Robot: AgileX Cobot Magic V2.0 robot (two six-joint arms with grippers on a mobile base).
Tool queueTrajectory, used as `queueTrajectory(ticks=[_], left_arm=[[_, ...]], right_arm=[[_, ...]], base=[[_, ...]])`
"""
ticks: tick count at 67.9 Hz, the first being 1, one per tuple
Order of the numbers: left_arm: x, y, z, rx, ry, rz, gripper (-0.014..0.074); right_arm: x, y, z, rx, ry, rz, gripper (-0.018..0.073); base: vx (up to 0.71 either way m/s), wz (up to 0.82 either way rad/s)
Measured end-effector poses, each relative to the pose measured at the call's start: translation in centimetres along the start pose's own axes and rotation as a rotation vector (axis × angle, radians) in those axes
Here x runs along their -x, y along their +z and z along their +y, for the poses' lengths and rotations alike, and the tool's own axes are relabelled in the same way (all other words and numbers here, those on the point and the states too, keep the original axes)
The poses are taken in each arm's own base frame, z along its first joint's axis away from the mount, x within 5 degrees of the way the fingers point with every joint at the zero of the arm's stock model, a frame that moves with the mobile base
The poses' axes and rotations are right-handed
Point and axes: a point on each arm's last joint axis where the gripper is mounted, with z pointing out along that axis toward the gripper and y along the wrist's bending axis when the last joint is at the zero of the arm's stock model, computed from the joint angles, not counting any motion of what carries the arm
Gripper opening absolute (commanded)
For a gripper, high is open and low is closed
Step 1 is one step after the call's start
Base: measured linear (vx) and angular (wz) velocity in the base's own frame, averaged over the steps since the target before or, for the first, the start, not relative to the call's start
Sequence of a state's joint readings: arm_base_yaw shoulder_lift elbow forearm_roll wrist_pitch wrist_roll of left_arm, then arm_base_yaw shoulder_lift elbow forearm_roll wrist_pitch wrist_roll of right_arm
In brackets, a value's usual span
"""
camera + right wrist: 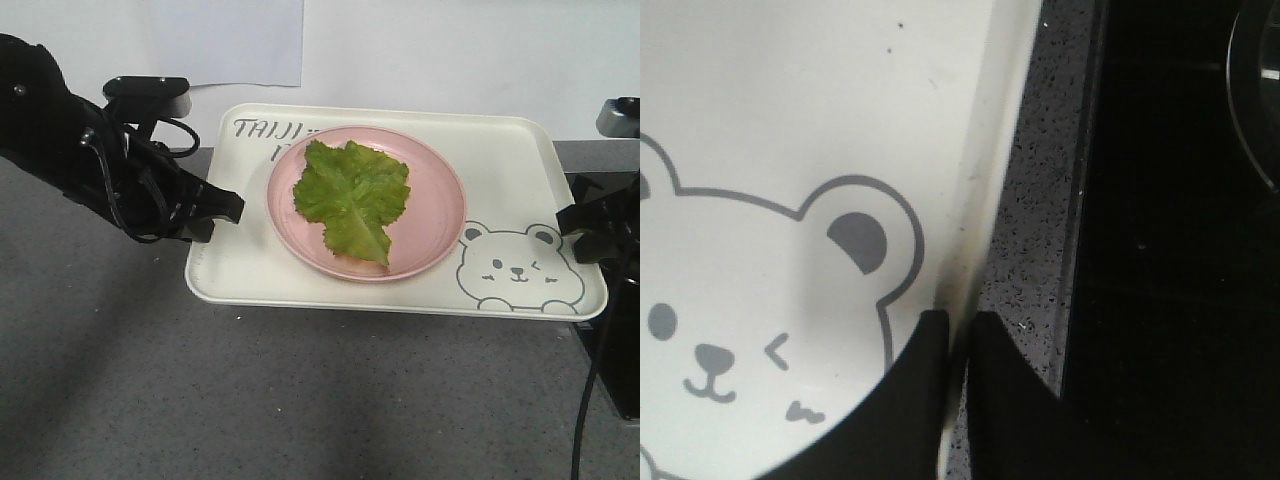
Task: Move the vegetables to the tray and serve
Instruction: 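Hold the tray level with both grippers above the counter top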
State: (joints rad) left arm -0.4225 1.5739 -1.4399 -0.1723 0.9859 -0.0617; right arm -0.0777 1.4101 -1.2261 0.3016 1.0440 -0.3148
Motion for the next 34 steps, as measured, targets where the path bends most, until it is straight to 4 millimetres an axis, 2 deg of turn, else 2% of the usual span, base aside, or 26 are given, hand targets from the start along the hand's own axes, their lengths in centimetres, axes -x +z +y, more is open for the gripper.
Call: queueTrajectory(ticks=[34], left_arm=[[0.0, 0.0, 0.0, 0.0, 0.0, 0.0, -0.0006]], right_arm=[[0.0, 0.0, 0.0, 0.0, 0.0, 0.0, -0.0006]], base=[[0.03, 0.01]])
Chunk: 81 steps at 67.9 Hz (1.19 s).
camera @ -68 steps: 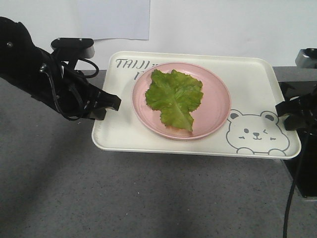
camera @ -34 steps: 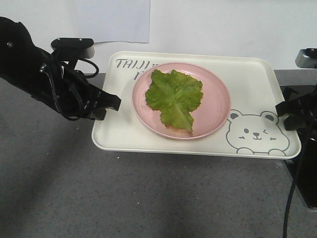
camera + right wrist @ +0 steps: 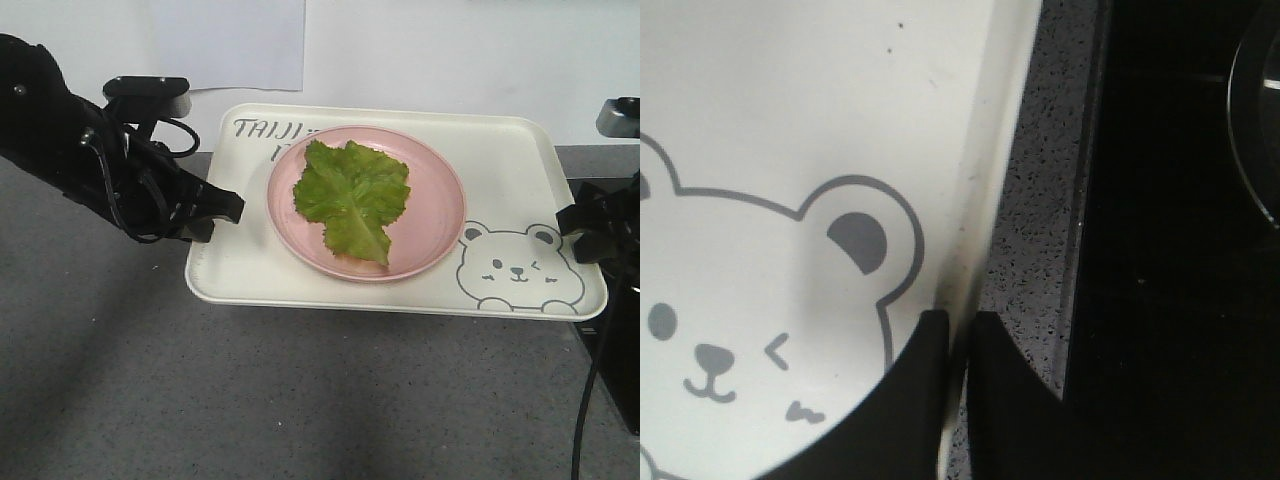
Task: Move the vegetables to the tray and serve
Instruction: 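Hold the tray level with both grippers above the counter top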
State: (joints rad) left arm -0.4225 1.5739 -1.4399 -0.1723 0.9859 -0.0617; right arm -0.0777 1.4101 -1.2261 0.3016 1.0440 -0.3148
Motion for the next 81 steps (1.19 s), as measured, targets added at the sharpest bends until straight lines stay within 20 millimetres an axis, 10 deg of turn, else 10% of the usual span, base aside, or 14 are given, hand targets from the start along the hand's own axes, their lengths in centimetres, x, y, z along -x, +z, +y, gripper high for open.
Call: queueTrajectory(ticks=[81], left_arm=[[0.0, 0.0, 0.0, 0.0, 0.0, 0.0, -0.0006]], right_arm=[[0.0, 0.0, 0.0, 0.0, 0.001, 0.0, -0.0006]], base=[[0.0, 0.0]])
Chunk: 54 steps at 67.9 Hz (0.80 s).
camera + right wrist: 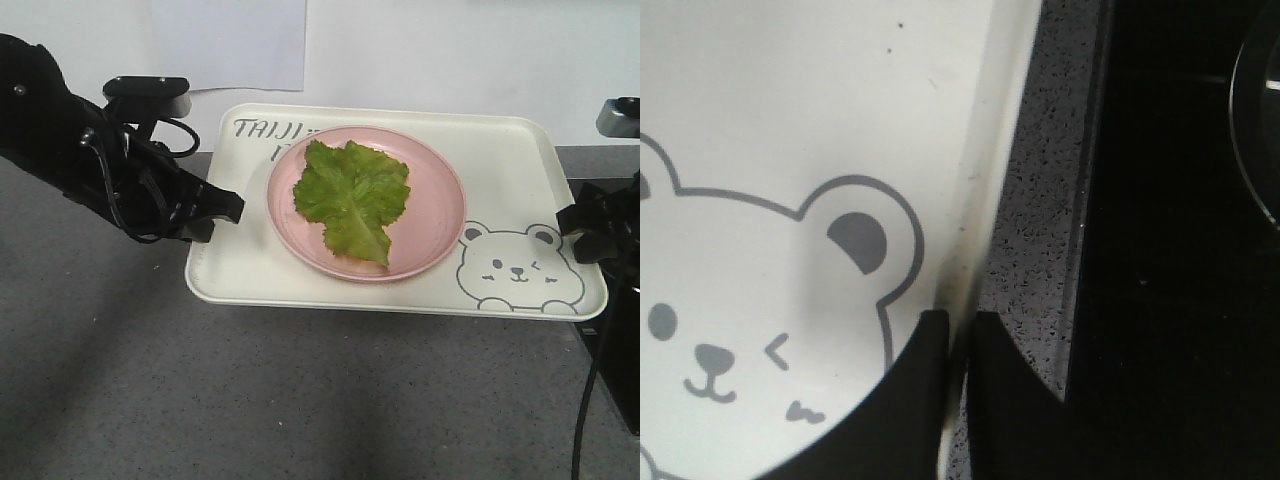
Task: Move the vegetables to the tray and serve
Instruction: 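Hold the tray level with both grippers above the counter top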
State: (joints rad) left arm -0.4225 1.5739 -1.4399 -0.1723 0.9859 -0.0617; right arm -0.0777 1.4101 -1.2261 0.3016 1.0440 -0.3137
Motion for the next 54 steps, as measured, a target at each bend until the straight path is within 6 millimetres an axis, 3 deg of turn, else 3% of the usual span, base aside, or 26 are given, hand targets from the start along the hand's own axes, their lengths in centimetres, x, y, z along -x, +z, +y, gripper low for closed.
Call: queueTrajectory(ticks=[54], left_arm=[[0.0, 0.0, 0.0, 0.0, 0.0, 0.0, -0.0006]], right_arm=[[-0.01, 0.0, 0.0, 0.0, 0.0, 0.001, -0.0006]], base=[[0.0, 0.0]])
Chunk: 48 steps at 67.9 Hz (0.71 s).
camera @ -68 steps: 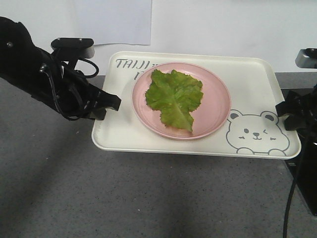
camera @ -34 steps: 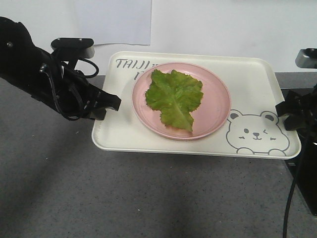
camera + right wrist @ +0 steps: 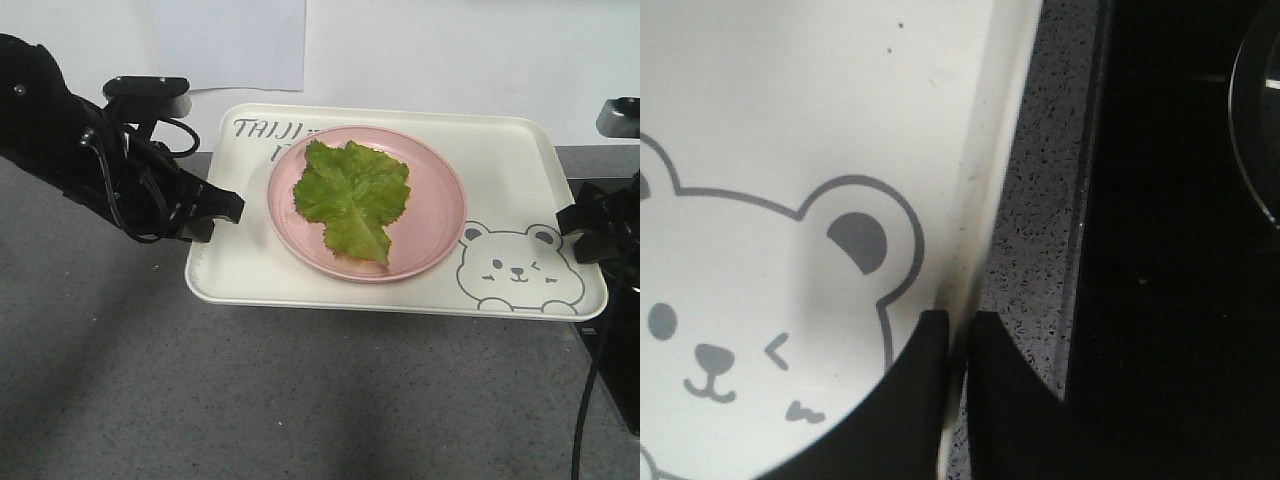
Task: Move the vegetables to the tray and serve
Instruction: 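Hold the tray level with both grippers above the counter top, then lower the tray onto the counter with both grippers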
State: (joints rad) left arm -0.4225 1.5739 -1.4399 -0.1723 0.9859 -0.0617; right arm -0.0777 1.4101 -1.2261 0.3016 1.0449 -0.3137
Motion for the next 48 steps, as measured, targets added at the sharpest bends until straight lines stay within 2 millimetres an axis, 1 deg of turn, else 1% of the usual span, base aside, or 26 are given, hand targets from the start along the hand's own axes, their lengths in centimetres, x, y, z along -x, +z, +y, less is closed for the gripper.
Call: queueTrajectory(ticks=[48], left_arm=[[0.0, 0.0, 0.0, 0.0, 0.0, 0.0, -0.0006]], right_arm=[[0.0, 0.0, 0.0, 0.0, 0.0, 0.0, -0.0006]], base=[[0.0, 0.0]])
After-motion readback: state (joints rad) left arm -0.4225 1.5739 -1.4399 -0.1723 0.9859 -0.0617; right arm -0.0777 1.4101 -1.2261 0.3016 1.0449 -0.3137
